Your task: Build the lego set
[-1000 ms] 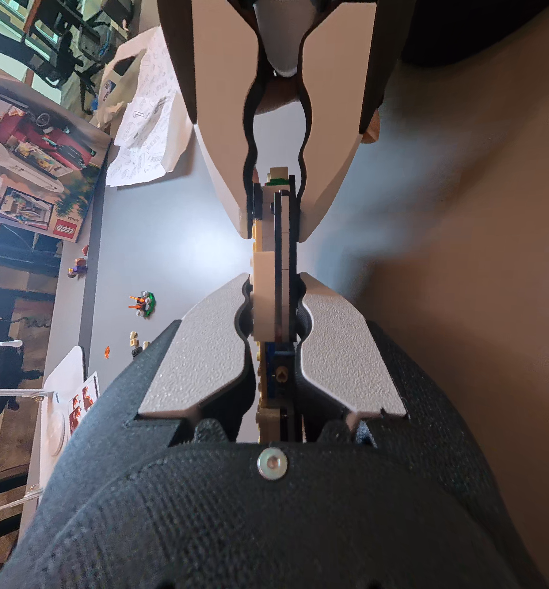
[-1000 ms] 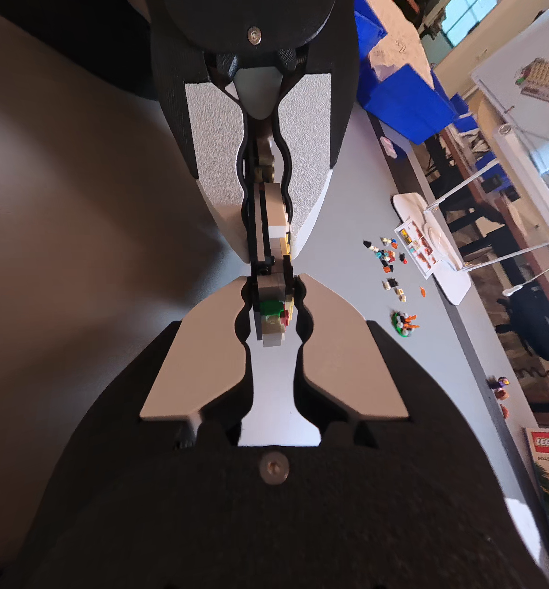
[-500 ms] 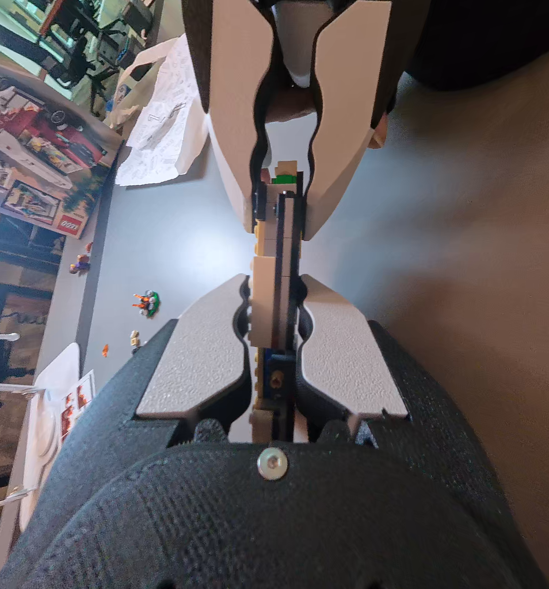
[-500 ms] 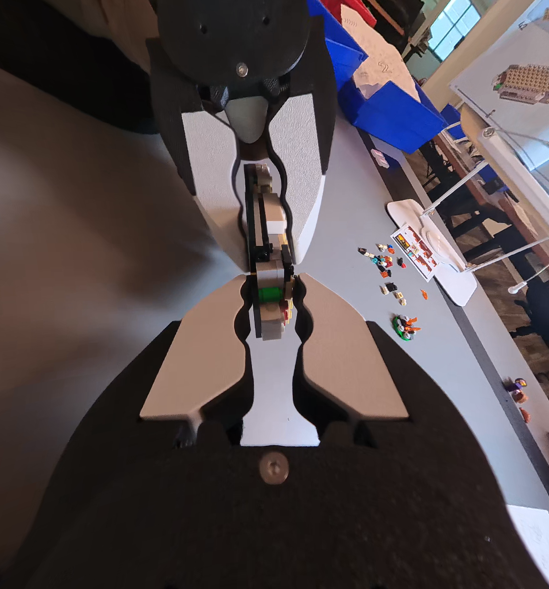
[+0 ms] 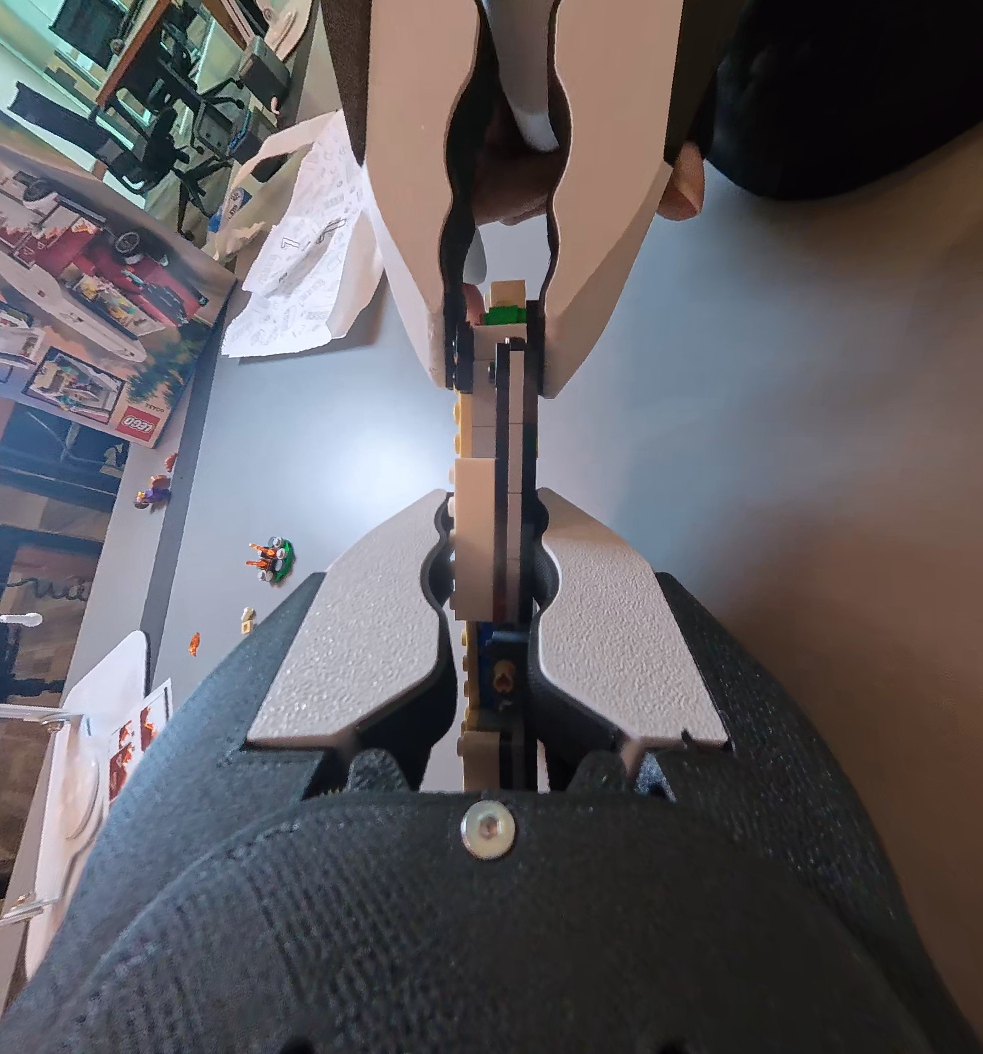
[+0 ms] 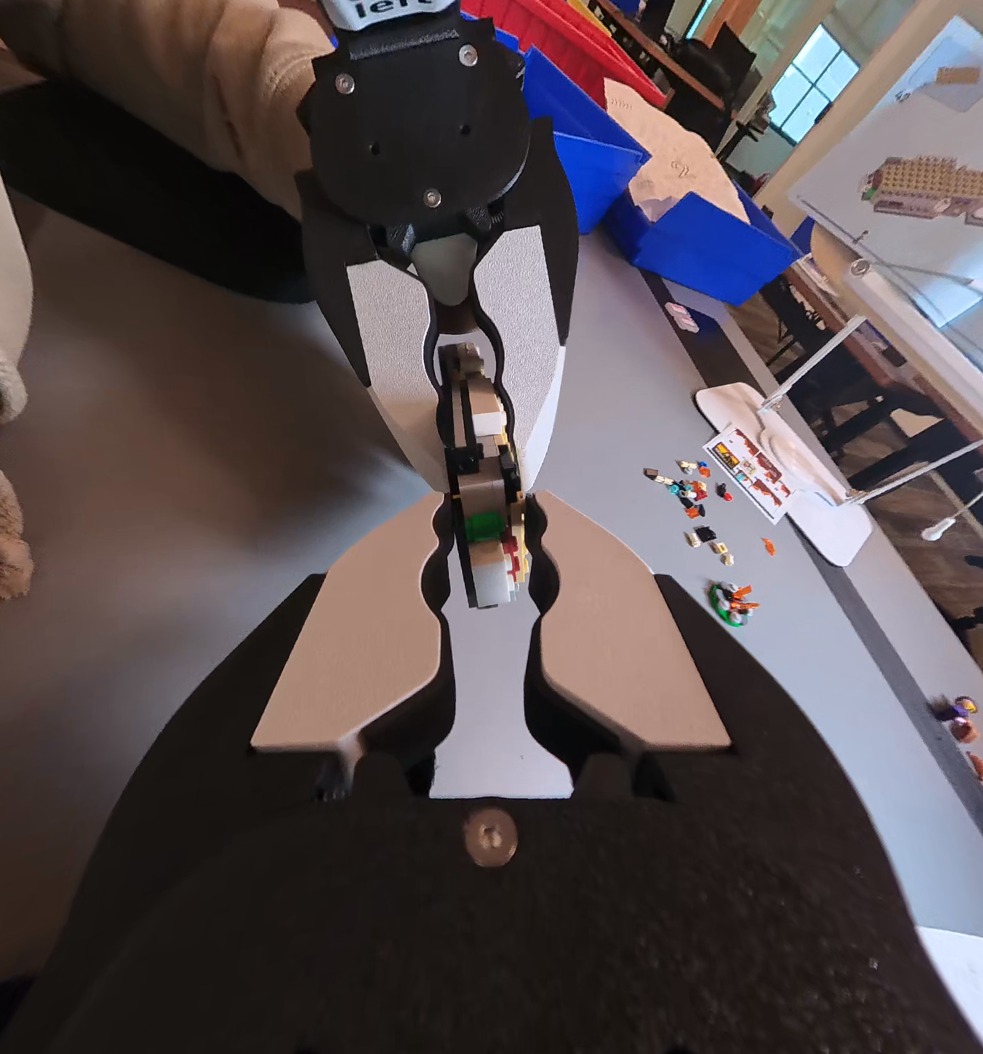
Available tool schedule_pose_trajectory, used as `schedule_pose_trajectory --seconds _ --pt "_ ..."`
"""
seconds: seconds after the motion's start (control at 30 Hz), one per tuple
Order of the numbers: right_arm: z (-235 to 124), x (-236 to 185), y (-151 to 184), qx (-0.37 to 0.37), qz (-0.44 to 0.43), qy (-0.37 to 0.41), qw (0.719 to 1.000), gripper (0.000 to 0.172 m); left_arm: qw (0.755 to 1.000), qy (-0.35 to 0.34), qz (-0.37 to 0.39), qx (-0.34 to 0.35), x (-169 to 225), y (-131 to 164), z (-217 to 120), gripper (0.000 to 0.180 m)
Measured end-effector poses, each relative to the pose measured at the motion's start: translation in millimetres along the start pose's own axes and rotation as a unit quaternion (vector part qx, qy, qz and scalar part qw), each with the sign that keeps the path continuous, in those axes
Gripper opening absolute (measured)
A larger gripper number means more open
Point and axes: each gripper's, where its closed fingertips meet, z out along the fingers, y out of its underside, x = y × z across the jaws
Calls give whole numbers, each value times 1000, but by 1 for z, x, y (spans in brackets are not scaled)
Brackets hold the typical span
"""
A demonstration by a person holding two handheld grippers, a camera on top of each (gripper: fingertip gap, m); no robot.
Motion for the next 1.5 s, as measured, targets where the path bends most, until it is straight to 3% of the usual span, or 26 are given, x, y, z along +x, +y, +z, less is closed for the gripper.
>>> schedule_pose_trajectory --seconds 0.27,0.47,0.63,0.93,1.13,1.23,1.3,1.5 --pt "1 -2 3 -20 42 3 999 23 1000 9 -11 -6 3 2 1 23" --pt "-11 -3 -10 15 64 -35 997 26 1000 16 -13 2 5 -1 -2 23" --pt "-8 -8 -8 -7 31 -37 999 19 1000 18 -8 0 9 -2 0 23" --pt "-8 -7 -6 -6 51 -19 999 18 1000 18 -19 -3 8 -1 0 23" --pt "-12 -10 -18 12 35 -9 999 19 999 -4 11 34 7 -9 -4 23" --pt "-20 -11 -20 13 22 -19 1000 41 998 -17 27 55 8 -17 -9 23" --pt "-21 -13 -18 8 8 -23 1000 46 997 -15 24 71 10 -20 -11 23" --pt "-14 -18 -20 8 -62 -9 998 24 996 -1 16 91 14 -27 -10 23"
